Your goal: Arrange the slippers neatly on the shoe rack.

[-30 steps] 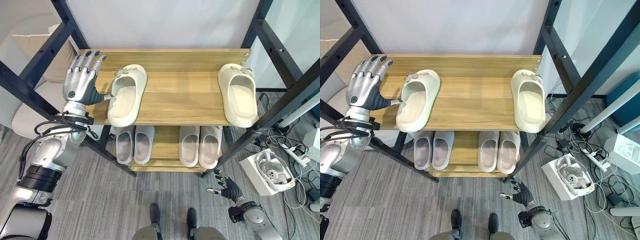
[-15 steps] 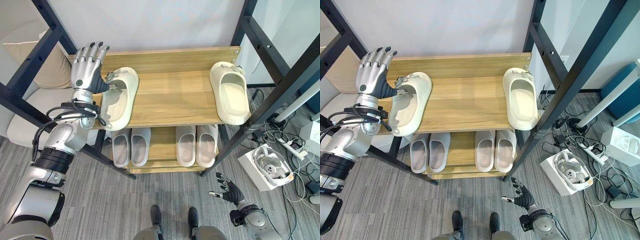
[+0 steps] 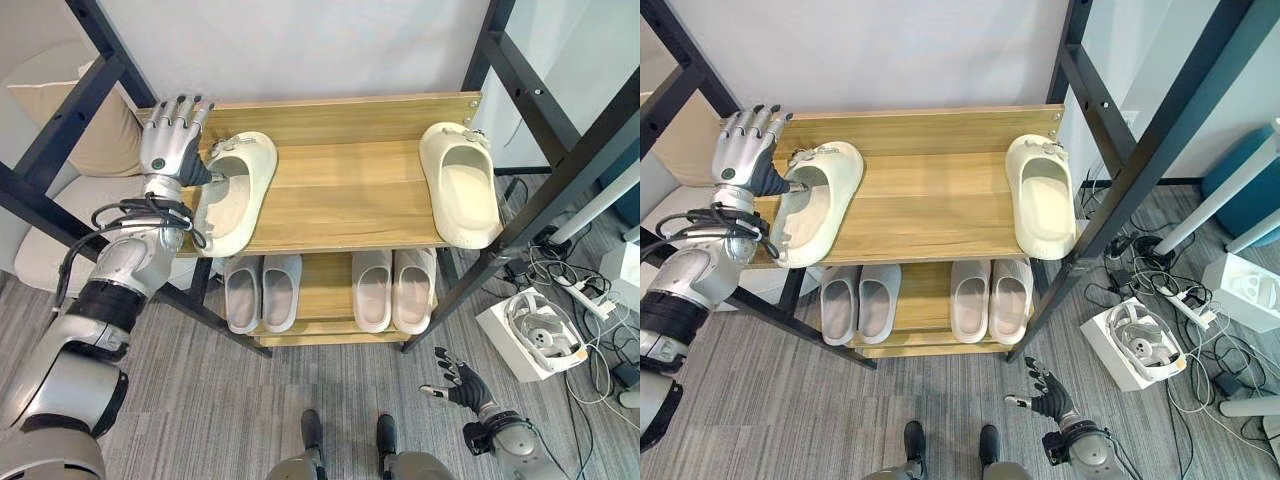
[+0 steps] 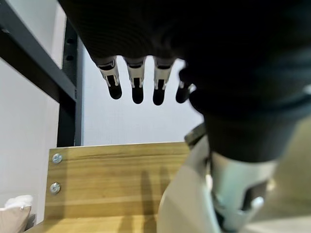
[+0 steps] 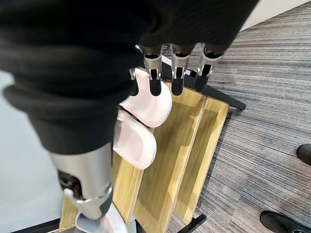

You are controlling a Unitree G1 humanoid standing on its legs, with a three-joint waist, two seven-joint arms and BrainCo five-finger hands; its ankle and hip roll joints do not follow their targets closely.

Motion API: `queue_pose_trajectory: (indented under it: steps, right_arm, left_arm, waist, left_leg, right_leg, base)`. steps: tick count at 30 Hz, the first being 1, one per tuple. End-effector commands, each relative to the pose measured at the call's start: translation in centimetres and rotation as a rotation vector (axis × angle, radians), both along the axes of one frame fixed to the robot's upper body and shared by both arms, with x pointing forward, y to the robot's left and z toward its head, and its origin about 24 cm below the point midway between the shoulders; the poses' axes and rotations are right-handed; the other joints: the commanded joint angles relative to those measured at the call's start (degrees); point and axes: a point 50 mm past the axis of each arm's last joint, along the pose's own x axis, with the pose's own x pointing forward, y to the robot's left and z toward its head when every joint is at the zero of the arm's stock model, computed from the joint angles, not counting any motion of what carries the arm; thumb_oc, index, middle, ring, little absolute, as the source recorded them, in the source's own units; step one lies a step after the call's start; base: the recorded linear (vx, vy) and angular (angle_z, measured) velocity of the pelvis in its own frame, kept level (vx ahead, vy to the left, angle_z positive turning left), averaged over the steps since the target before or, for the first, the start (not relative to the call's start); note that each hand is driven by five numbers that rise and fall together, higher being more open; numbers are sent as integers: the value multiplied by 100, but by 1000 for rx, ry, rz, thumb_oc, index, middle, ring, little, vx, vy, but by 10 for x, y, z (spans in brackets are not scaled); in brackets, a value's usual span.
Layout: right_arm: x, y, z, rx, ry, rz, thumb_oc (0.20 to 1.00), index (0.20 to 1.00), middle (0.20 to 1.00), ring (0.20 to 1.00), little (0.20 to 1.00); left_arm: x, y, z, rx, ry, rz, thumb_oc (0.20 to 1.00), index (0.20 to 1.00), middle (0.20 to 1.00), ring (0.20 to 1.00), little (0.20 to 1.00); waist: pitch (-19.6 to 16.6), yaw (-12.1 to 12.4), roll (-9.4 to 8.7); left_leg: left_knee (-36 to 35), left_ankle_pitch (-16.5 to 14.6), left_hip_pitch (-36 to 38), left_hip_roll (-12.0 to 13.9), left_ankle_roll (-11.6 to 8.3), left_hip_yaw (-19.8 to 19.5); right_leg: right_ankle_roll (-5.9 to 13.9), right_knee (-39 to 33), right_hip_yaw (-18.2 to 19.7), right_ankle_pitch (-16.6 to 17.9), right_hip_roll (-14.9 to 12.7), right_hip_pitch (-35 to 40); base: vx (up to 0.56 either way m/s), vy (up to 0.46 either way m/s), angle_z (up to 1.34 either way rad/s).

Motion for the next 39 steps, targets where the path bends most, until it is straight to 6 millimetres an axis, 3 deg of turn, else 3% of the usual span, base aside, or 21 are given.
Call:
queue_pose_trajectory:
  steps: [1, 6, 12, 17, 18, 19, 21, 26, 34, 35, 36, 39]
  right_arm:
    - [11, 3, 23, 21, -131, 16, 1000, 1000, 1000, 1000, 1000]
    - [10, 4, 21, 25, -124, 18, 1000, 1000, 1000, 1000, 1000]
    - [11, 5, 21, 35, -128, 8, 1000, 1000, 1000, 1000, 1000]
    - [12, 5, 22, 40, -132, 0, 1000, 1000, 1000, 1000, 1000]
    - [12, 4, 23, 40, -132, -5, 1000, 1000, 1000, 1000, 1000]
    - [13, 4, 23, 41, -133, -6, 1000, 1000, 1000, 1000, 1000]
    - [14, 0, 26, 36, -142, -17, 1000, 1000, 1000, 1000, 1000]
    - [14, -5, 31, 35, -158, -39, 1000, 1000, 1000, 1000, 1000]
    - [9, -8, 29, 32, -150, -57, 1000, 1000, 1000, 1000, 1000]
    - [9, -8, 28, 32, -148, -57, 1000, 1000, 1000, 1000, 1000]
    - [8, -8, 28, 30, -147, -58, 1000, 1000, 1000, 1000, 1000]
    - [5, -9, 25, 28, -132, -72, 1000, 1000, 1000, 1000, 1000]
  left_arm:
    - [6, 20, 36, -34, -66, 108, 200, 200, 200, 200, 200]
    - [10, 13, 40, -45, -65, 83, 200, 200, 200, 200, 200]
    - [10, -9, 46, -14, -97, -6, 200, 200, 200, 200, 200]
    - [9, -44, 59, -9, -156, -146, 200, 200, 200, 200, 200]
    - [11, -67, 67, -3, -179, -214, 200, 200, 200, 200, 200]
    - [12, -68, 67, -2, -180, -215, 200, 200, 200, 200, 200]
    - [19, -90, 73, -5, -165, -255, 200, 200, 200, 200, 200]
    - [30, -105, 72, -29, -115, -259, 200, 200, 200, 200, 200]
    - [39, -113, 63, -86, -59, -251, 200, 200, 200, 200, 200]
    - [41, -113, 62, -87, -50, -244, 865, 865, 865, 865, 865]
    - [42, -112, 60, -90, -41, -235, 1000, 1000, 1000, 1000, 1000]
    - [41, -112, 58, -96, -33, -247, 1000, 1000, 1000, 1000, 1000]
  waist:
    - [48, -51, -328]
    - [56, -69, -344]
    - [21, -70, -333]
    - [6, -86, -318]
    - [-5, -137, -303]
    - [-2, -130, -305]
    - [2, -217, -279]
    - [27, -354, -244]
    - [2, -492, -221]
    - [-9, -500, -223]
    - [-22, -505, -228]
    - [-83, -457, -236]
  left_leg:
    - [-39, -753, 456, 71, -178, 88]
    - [-39, -759, 452, 63, -169, 115]
    - [-39, -777, 497, 70, -164, 106]
    - [-39, -793, 534, 72, -165, 92]
    - [-39, -802, 553, 75, -170, 114]
    - [-39, -803, 554, 75, -170, 115]
    - [-39, -793, 578, 91, -177, 160]
    - [-39, -780, 610, 133, -191, 255]
    - [-39, -755, 647, 215, -235, 377]
    - [-39, -752, 656, 226, -240, 386]
    - [-39, -749, 665, 236, -245, 387]
    - [-39, -753, 698, 253, -253, 353]
  right_leg:
    - [741, 21, -59, 154, -594, -216]
    - [748, 33, -34, 166, -603, -239]
    - [732, 30, -30, 137, -603, -202]
    - [723, 30, -35, 112, -598, -163]
    - [725, 24, -14, 106, -592, -154]
    - [725, 24, -13, 105, -592, -153]
    - [721, 31, 33, 105, -571, -162]
    - [714, 92, 136, 92, -537, -238]
    - [678, 129, 235, 66, -462, -291]
    - [674, 130, 237, 59, -453, -286]
    - [667, 128, 237, 50, -444, -278]
    - [639, 113, 172, 22, -434, -197]
  base:
    - [11, 5, -14]
    - [2, -1, -6]
    - [0, 0, 0]
    - [3, -6, 0]
    - [0, 0, 0]
    - [11, -34, 0]
    - [5, -38, -3]
    - [5, -31, -14]
    - [16, -36, -13]
    - [0, 0, 0]
    - [15, -45, 0]
    - [15, -28, 0]
